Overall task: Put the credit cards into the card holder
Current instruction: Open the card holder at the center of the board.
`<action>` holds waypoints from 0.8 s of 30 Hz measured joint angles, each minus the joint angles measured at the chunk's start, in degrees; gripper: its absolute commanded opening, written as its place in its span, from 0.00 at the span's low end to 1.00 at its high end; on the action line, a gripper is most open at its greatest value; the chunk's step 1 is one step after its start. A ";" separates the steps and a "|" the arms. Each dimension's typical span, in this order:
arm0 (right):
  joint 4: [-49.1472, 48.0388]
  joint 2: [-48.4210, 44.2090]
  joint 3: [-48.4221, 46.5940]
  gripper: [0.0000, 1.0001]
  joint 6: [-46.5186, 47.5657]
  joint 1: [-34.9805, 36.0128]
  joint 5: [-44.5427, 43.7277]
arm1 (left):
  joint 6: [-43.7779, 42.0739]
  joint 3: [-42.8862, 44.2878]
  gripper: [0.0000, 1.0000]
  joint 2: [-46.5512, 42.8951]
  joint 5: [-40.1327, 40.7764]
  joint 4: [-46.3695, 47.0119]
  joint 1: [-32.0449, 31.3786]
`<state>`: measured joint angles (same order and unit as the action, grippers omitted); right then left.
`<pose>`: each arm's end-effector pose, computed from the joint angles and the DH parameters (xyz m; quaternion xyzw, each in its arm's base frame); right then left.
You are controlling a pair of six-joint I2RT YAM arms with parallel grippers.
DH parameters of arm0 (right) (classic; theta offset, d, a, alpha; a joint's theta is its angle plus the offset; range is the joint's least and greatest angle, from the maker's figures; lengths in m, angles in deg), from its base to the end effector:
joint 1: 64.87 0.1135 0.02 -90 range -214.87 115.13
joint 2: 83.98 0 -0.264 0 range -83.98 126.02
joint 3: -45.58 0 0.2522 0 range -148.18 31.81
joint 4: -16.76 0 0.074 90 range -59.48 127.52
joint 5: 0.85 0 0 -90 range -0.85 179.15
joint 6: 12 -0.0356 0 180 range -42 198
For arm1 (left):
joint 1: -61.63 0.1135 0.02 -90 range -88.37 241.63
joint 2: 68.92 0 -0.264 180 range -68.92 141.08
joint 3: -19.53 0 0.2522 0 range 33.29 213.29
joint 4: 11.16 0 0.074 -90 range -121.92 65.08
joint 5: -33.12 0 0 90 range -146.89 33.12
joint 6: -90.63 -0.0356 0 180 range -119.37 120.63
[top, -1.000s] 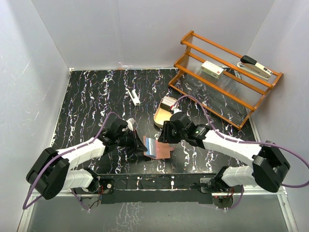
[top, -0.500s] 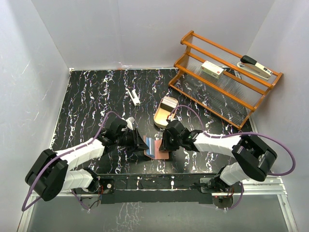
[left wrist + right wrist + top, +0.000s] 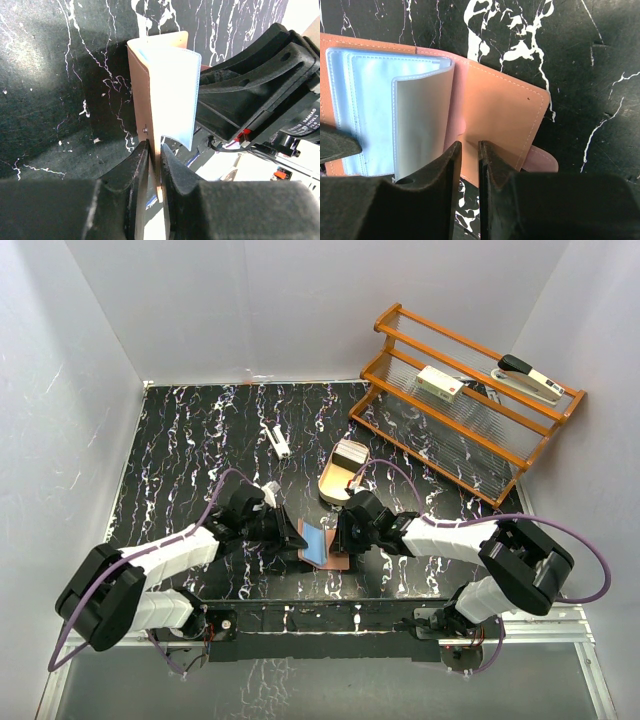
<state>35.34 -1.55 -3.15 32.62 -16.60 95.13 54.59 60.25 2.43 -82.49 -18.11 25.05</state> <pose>0.1716 0.1980 0.1487 -0.0407 0.9443 0.2692 0.1849 0.1809 -0.1534 0.1704 -0.0354 0.8796 -0.4459 0.1618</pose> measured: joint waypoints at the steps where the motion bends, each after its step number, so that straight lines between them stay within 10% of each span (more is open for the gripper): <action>1: -0.02 0.00 0.00 0.18 0.00 0.00 0.00 | 0.02 -0.04 0.08 -0.33 0.09 0.00 0.00; 6: -0.33 0.00 0.04 0.18 0.00 0.00 0.00 | 0.09 -0.55 0.00 -1.81 0.13 0.46 0.00; 9: -0.35 0.00 0.07 0.18 0.00 0.00 0.00 | 0.24 -0.68 0.19 -1.81 0.13 0.55 0.00; 13: -0.35 -0.33 0.28 0.18 0.00 0.00 -0.07 | 0.52 -0.83 0.02 -2.10 0.17 0.44 0.00; 24: -0.37 -0.37 0.31 0.23 0.00 0.00 -0.13 | 0.70 -1.86 0.00 -3.28 0.15 0.85 0.00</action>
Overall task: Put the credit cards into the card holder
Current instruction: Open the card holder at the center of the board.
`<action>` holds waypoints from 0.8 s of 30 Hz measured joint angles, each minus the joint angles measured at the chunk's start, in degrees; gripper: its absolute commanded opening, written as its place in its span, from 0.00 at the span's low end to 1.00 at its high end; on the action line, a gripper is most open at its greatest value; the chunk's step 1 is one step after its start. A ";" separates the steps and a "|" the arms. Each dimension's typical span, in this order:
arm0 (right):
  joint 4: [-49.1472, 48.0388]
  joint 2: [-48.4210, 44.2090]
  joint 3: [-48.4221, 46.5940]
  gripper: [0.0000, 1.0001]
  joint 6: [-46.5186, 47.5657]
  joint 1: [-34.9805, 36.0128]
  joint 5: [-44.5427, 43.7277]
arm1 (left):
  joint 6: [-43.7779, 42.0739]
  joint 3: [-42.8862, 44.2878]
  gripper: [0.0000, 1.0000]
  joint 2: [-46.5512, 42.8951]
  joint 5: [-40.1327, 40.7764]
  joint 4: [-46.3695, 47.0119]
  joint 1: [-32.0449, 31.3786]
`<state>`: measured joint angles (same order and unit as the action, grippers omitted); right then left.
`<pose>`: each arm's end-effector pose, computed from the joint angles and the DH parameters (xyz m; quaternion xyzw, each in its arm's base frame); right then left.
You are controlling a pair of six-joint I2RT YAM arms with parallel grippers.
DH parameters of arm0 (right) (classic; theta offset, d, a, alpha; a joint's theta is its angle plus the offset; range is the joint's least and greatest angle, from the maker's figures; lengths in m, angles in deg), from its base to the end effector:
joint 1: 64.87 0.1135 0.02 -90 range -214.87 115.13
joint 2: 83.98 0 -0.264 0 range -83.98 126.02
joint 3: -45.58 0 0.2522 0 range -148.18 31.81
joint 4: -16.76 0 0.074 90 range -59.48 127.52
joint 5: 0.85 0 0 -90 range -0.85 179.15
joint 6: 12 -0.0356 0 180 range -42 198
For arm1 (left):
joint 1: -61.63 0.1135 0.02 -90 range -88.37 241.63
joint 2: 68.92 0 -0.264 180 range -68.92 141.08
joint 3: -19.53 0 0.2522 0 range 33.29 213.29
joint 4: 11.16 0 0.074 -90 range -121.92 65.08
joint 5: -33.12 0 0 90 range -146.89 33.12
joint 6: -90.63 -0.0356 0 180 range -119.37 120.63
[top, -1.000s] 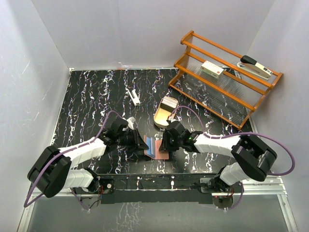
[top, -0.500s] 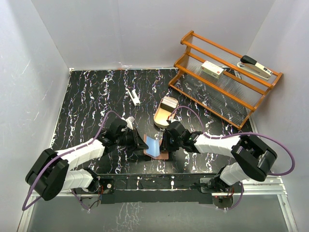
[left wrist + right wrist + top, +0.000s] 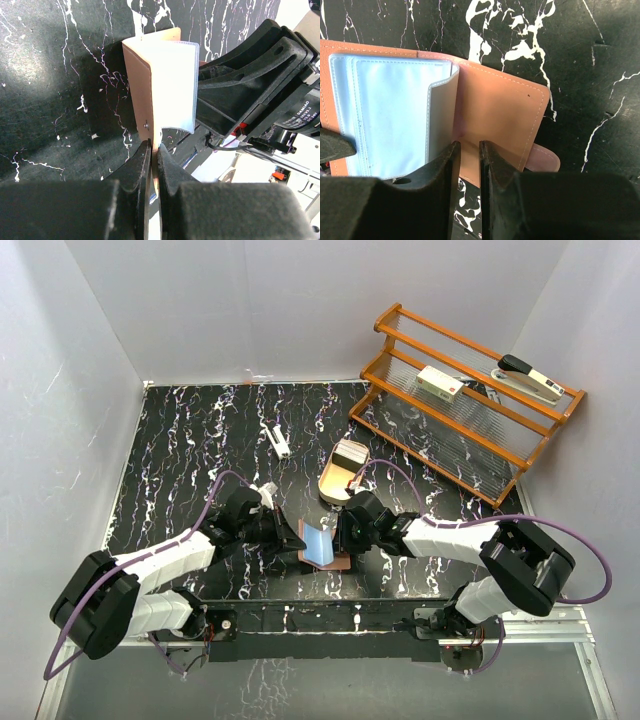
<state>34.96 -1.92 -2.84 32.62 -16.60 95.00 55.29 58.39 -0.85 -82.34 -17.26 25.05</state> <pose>0.1711 0.1973 0.1492 -0.0405 0.9431 0.2711 0.1882 0.1741 -0.1483 0.1740 -0.0362 0.8716 -0.4571 0.1735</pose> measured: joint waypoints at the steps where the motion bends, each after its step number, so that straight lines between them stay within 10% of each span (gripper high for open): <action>1: 0.02 -0.02 0.00 0.25 -0.02 0.00 0.07 | -0.02 0.00 0.00 0.00 0.02 -0.02 0.00; 17: 2.08 -5.38 -3.61 0.58 -1.90 0.37 3.21 | -1.11 -0.76 0.00 -0.46 1.01 -2.54 0.00; 24: 0.59 -0.55 -5.38 0.56 -2.75 0.94 4.46 | -1.09 -1.36 0.00 -0.87 1.01 -2.45 0.00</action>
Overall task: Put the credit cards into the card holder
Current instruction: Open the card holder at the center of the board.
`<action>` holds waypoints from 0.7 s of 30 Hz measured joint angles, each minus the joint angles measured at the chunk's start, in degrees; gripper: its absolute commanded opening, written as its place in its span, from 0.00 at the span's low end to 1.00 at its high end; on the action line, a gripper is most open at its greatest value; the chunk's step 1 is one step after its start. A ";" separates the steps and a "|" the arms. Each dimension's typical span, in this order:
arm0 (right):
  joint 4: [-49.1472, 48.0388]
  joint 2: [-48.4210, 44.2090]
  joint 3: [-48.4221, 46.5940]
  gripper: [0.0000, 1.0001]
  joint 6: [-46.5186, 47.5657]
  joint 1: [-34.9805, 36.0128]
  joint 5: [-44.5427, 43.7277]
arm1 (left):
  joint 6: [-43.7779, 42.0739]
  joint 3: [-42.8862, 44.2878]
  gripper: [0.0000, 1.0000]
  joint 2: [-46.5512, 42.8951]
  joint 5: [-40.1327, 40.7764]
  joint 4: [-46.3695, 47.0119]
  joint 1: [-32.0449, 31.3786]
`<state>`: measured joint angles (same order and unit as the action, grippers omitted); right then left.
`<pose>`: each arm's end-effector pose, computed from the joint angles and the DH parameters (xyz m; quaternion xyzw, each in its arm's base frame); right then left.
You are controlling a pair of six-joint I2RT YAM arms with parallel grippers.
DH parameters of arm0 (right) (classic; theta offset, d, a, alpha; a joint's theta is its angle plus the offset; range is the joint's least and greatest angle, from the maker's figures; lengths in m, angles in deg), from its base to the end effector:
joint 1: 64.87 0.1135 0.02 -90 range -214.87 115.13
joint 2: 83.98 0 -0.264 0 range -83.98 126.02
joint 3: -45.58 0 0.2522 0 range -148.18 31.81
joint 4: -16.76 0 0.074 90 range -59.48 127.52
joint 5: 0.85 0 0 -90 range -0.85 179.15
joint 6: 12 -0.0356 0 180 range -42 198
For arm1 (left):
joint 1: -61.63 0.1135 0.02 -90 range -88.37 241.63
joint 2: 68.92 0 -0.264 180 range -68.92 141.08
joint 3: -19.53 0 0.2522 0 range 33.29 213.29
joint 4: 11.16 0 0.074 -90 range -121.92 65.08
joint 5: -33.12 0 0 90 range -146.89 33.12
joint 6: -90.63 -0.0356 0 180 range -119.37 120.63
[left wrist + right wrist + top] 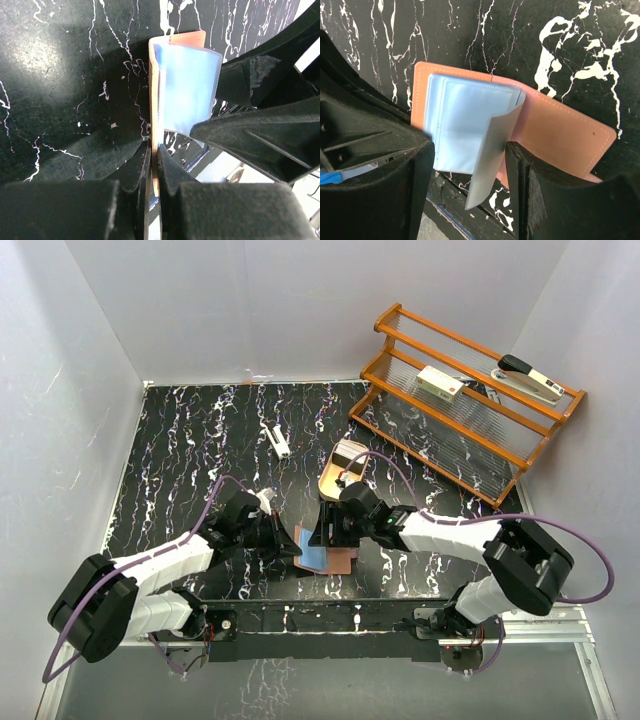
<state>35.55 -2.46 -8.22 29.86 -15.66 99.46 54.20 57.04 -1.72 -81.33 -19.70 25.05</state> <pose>0.1777 0.2157 0.1782 -0.0419 0.9247 0.3322 0.1810 0.1682 -0.1432 0.1661 -0.0385 0.8833 -0.4366 0.1664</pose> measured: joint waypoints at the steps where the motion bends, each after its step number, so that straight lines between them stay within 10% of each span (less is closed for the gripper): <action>1: -0.26 0.66 -0.07 0.55 -0.04 0.04 0.13 | 0.02 -0.37 0.00 -0.22 0.00 0.00 0.00; 21: -1.44 7.08 -3.06 0.59 -0.22 0.94 0.57 | 0.61 -1.25 0.00 -0.72 -0.42 1.09 0.00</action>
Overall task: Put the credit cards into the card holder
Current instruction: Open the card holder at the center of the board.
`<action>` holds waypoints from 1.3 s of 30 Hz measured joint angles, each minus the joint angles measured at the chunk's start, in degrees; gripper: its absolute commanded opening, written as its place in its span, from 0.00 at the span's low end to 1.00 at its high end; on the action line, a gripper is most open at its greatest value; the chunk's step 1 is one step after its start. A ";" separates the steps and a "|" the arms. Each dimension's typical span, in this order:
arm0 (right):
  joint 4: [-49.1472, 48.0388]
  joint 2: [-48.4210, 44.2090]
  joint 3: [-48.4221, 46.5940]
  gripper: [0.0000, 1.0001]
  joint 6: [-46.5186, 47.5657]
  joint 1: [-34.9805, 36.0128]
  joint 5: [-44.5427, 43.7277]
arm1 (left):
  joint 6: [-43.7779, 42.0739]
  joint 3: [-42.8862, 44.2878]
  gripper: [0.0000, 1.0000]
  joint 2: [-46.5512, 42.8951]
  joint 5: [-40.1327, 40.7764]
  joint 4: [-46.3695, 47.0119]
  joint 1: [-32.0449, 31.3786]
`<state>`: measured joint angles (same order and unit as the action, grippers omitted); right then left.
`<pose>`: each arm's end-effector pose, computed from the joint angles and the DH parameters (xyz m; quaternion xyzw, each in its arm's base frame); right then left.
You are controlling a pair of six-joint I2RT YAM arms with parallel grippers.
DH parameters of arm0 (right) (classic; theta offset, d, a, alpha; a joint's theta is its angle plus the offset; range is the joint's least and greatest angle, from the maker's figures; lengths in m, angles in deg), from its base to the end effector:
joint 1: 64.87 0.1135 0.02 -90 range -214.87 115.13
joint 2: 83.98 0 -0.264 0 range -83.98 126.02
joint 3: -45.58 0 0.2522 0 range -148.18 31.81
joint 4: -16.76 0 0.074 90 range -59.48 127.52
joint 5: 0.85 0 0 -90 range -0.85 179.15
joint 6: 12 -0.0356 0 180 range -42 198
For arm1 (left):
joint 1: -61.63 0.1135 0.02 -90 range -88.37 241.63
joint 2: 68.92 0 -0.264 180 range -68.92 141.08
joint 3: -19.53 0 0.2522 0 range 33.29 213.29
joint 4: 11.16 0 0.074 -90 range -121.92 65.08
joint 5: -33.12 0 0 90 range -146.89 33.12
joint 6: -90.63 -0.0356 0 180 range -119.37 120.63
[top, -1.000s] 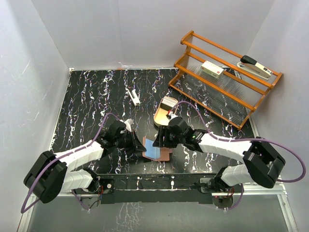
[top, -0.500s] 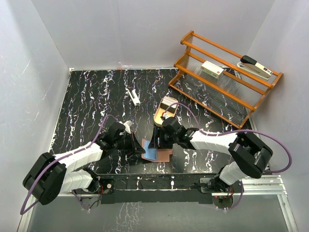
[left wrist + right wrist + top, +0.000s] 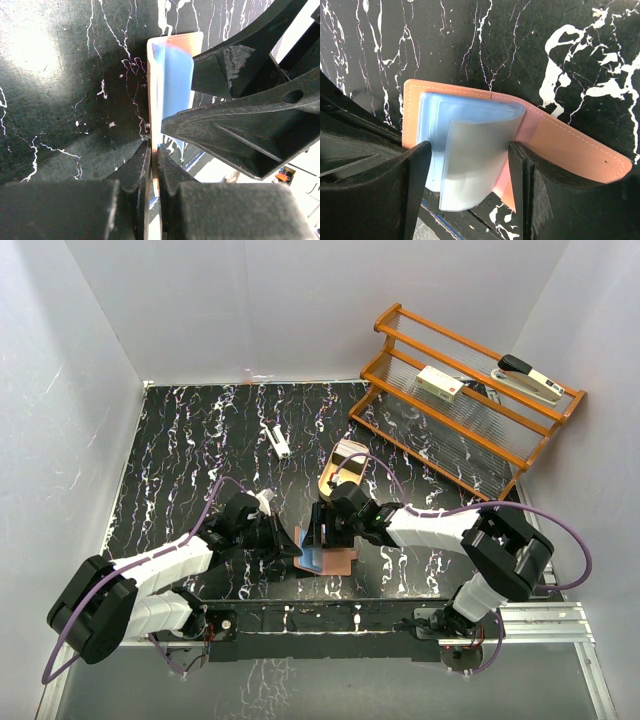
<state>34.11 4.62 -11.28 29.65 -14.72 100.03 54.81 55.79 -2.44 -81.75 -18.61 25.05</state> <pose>0.1867 0.2342 0.1624 -0.0478 0.9321 0.3215 0.1598 0.1651 -0.1412 0.1637 -0.0403 0.8807 -0.4423 0.1649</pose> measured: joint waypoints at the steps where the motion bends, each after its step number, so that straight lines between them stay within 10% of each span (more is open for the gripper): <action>1: 0.02 0.22 0.00 0.59 0.00 0.04 0.02 | 0.00 0.00 0.00 0.00 0.00 0.07 0.00; 12: 0.79 0.70 -0.02 0.53 0.24 0.11 -1.60 | 0.02 0.00 0.00 0.00 0.07 -0.15 0.00; 22: 0.94 0.70 -0.02 0.51 0.31 0.11 -2.38 | 0.76 0.00 0.25 0.07 -0.02 0.92 0.00; 39: 0.94 0.68 0.13 0.45 0.48 0.11 -3.23 | 0.72 0.00 0.11 2.16 0.33 1.81 0.00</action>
<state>35.05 5.29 -11.14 30.13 -14.61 96.79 55.53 55.79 -0.28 -81.42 -16.80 25.05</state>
